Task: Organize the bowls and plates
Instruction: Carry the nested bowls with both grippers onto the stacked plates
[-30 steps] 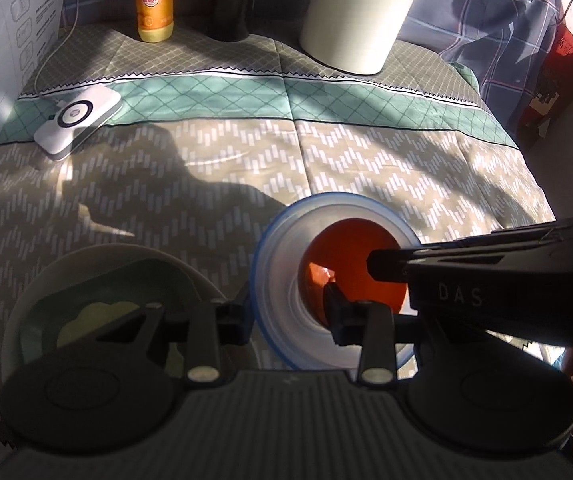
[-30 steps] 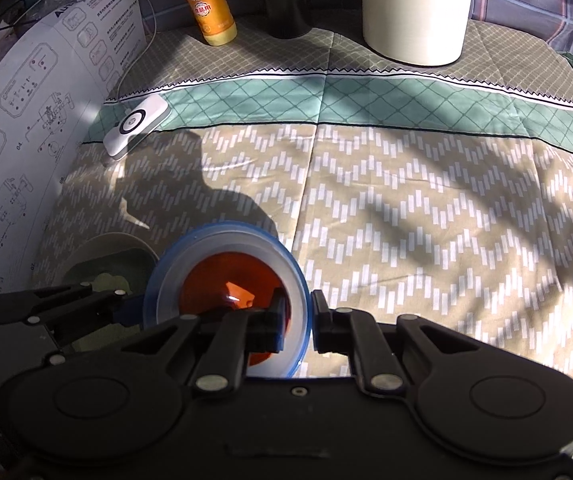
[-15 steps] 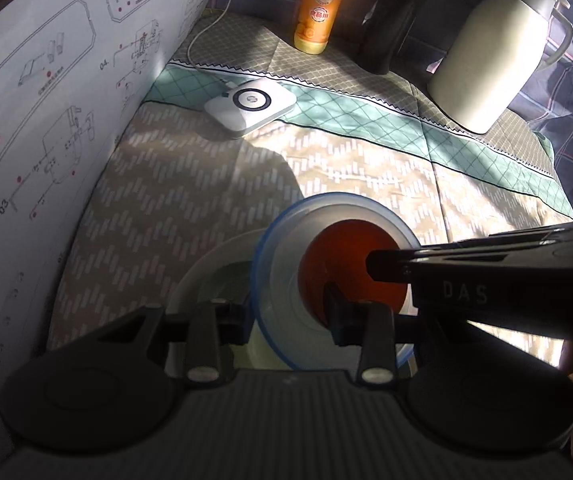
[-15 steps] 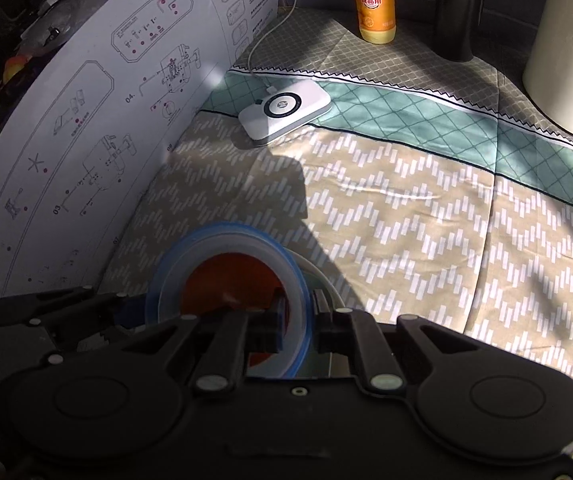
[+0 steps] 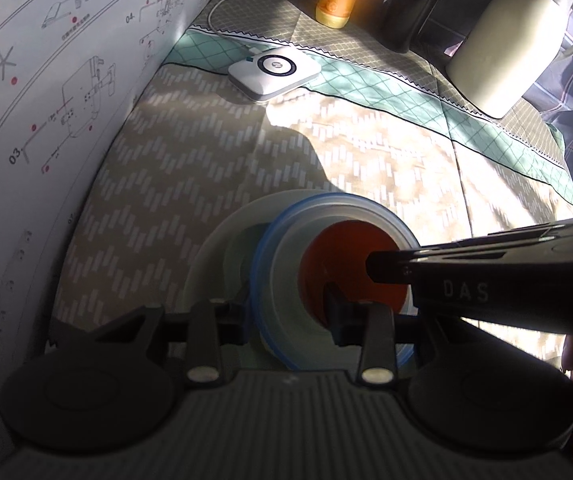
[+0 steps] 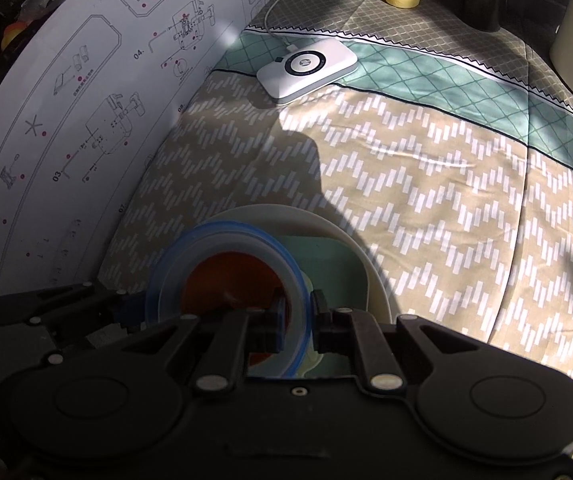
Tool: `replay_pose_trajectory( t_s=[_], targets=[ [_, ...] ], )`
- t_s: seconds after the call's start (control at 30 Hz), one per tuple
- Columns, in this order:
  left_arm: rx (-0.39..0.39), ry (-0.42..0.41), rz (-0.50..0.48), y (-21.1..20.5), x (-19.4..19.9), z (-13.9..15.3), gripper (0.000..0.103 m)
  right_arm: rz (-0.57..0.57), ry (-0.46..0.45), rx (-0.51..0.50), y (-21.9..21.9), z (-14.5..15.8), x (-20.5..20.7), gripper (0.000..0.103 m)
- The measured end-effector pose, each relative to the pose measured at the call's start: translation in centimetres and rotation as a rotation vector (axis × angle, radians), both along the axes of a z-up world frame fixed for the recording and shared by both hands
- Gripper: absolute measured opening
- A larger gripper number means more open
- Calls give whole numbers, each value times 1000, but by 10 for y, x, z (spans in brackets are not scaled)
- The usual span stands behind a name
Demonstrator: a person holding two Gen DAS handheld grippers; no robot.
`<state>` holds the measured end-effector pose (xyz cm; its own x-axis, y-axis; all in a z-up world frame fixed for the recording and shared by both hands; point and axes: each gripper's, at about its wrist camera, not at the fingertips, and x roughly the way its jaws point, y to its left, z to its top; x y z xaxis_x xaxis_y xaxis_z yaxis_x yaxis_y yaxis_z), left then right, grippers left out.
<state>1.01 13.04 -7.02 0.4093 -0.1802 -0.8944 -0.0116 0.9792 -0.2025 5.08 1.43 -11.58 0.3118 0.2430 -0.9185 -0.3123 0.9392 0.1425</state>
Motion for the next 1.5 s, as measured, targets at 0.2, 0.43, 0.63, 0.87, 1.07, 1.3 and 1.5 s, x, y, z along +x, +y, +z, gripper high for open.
replay_pose_trajectory(
  t_s=[0.2, 0.43, 0.63, 0.87, 1.07, 1.3, 1.5],
  targets=[
    [-6, 16, -3, 0, 0, -4, 35, 0, 14, -9, 1, -6, 4, 12],
    [-9, 30, -6, -1, 2, -9, 35, -3, 22, -14, -2, -8, 3, 12],
    [-9, 31, -7, -2, 3, -10, 35, -2, 22, -15, -2, -8, 3, 12],
    [-8, 31, -7, -2, 3, -10, 35, -2, 23, -15, -2, -8, 4, 12],
    [2, 27, -12, -3, 4, -11, 35, -3, 23, -15, -2, -9, 4, 12],
    [14, 23, -15, -5, 6, -12, 37, 0, 10, -27, -4, -10, 3, 12],
    [16, 9, -10, -4, 5, -11, 58, -8, -2, -31, -5, -6, 2, 16]
  ],
)
